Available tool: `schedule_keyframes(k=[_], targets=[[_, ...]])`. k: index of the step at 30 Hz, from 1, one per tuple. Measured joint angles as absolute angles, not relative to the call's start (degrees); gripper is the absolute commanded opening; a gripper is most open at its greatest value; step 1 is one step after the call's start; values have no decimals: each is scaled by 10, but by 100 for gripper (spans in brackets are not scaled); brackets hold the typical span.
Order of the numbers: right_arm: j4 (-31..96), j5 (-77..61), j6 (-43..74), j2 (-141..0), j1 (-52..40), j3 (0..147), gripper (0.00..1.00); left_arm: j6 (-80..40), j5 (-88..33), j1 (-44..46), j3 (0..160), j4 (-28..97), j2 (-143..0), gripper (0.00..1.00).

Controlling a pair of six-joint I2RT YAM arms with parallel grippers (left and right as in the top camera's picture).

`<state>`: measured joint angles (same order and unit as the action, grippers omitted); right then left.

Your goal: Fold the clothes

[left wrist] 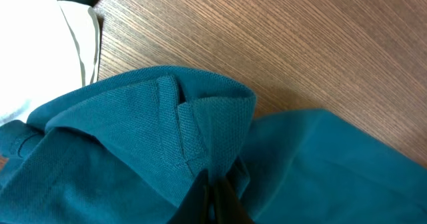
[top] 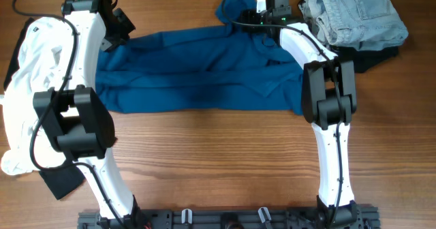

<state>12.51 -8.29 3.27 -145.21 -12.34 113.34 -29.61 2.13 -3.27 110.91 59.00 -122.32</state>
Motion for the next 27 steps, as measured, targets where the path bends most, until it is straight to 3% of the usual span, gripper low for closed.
schedule_keyframes(k=[6,11,20,27], targets=[[110,-71,54,-1454,-123,1134,36,-296,23,-33,1109,596,-1223,4],[122,-65,59,-1454,-123,1137,7,-296,29,-33,1109,597,-1223,4],[230,-44,60,-1454,-122,1224,4,-296,32,-33,1109,596,-1223,4],[404,-24,33,-1454,-122,1316,4,-290,32,-34,1109,596,-1223,4]])
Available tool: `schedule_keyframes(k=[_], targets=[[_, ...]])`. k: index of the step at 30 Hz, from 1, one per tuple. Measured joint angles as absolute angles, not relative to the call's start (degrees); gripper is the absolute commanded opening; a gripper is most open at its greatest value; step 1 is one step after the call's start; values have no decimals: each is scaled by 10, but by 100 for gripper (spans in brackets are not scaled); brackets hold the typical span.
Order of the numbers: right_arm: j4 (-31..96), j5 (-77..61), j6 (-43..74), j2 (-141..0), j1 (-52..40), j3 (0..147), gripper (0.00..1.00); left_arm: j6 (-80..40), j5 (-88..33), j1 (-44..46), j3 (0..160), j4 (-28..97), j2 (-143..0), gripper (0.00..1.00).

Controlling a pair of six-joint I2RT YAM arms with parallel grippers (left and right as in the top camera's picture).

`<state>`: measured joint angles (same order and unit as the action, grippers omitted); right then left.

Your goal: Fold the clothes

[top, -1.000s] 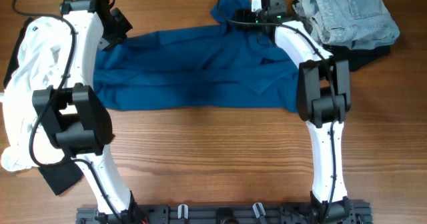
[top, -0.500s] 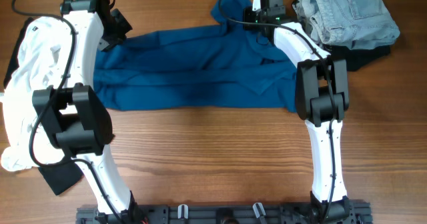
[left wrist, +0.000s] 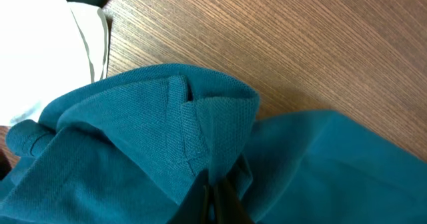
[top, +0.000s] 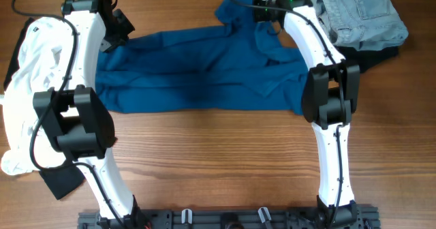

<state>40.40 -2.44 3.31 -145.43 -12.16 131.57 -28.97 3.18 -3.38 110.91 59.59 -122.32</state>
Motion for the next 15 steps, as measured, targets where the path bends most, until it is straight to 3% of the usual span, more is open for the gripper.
schedule_keyframes(k=[4,15], targets=[[535,-25,27,-1448,-122,1383,4,-282,32,-37,1109,608,-1221,4],[780,-88,22,-1340,-103,1395,4,-270,34,-50,1109,740,-1162,4]])
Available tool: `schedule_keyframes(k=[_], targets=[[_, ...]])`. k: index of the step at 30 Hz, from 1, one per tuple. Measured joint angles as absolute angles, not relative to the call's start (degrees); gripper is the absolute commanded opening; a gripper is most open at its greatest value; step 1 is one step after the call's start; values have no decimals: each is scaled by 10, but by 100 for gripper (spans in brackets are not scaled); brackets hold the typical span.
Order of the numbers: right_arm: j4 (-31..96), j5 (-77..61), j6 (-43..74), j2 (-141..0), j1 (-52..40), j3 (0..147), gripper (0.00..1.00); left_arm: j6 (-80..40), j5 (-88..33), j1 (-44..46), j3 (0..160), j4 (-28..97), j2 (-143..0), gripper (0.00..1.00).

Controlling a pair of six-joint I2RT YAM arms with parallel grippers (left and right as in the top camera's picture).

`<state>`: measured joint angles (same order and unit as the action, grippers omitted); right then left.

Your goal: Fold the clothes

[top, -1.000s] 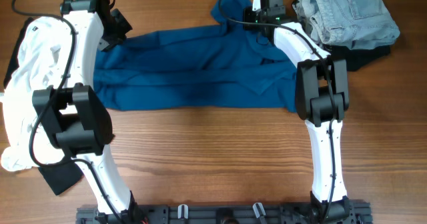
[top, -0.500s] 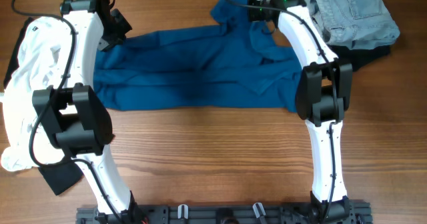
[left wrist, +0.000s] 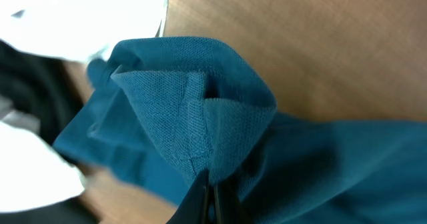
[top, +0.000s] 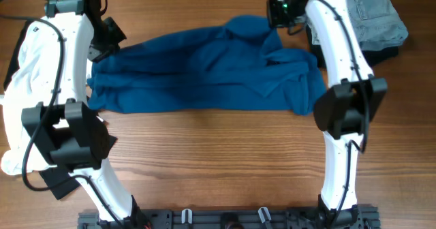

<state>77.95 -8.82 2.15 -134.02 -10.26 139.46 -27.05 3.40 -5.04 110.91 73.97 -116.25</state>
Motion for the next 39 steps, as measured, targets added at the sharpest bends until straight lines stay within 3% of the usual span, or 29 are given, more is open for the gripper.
schedule_keyframes(k=[8,25,29,33,39], targets=[[916,-96,10,-1311,-80,1397,4,-255,47,-52,1109,826,-1158,4],[904,-110,-41,-1298,-51,1310,5,-234,62,-74,1011,811,-1158,4],[877,-140,-78,-1298,-53,1310,23,-229,62,-69,955,778,-1158,47],[844,-154,-93,-1298,-62,1310,40,-230,69,-68,921,734,-1158,52],[823,-161,-107,-1298,-85,1310,57,-230,79,-74,916,662,-1158,53]])
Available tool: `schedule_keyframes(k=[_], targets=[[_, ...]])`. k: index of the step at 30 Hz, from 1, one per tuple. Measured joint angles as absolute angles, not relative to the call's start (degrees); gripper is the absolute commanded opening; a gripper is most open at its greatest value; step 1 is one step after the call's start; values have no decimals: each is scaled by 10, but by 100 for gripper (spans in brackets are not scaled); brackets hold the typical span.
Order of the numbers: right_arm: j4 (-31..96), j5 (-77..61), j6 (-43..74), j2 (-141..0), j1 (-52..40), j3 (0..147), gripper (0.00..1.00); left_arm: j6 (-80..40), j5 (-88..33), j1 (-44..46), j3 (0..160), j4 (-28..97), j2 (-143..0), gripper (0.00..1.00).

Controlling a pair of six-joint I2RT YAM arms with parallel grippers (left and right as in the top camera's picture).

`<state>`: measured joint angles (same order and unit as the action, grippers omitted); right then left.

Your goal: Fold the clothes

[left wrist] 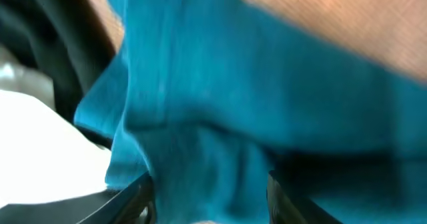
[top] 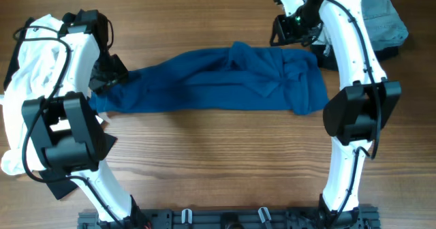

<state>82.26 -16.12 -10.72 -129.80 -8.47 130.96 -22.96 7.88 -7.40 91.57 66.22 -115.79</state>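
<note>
A teal shirt lies across the table as a long, narrow folded band. My left gripper sits at its left end. In the blurred left wrist view, that gripper is open with teal cloth lying loose between its spread fingers. My right gripper hovers at the far edge of the shirt's bunched right end. The overhead view does not show whether its jaws hold cloth.
A heap of white clothes lies along the left edge, with a black cloth at the front left. Folded jeans rest on a dark garment at the far right corner. Bare wood stretches in front of the shirt.
My left gripper was shut on a fold of the shirt's left end and is now open, nearer the front. The right gripper also came nearer, and the shirt is now a narrower band.
At first the shirt lay spread wide, with both grippers at its far edge and the left one shut on a fold. Later that far edge was raised and nearer the front. Now the shirt is folded lengthwise and the left gripper has let go.
</note>
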Motion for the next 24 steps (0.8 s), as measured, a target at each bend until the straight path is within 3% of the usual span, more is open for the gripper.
schedule_keyframes(k=[13,17,20,24], targets=[[790,-162,-110,-1334,-115,1310,73,-230,74,-78,915,637,-1158,45],[768,-150,-119,-1369,-130,1309,73,-230,70,-78,914,640,-1158,45],[746,-143,-122,-1388,-139,1309,70,-230,70,-78,914,640,-1158,43],[732,-138,-125,-1407,-143,1308,53,-230,70,-78,914,641,-1158,42]])
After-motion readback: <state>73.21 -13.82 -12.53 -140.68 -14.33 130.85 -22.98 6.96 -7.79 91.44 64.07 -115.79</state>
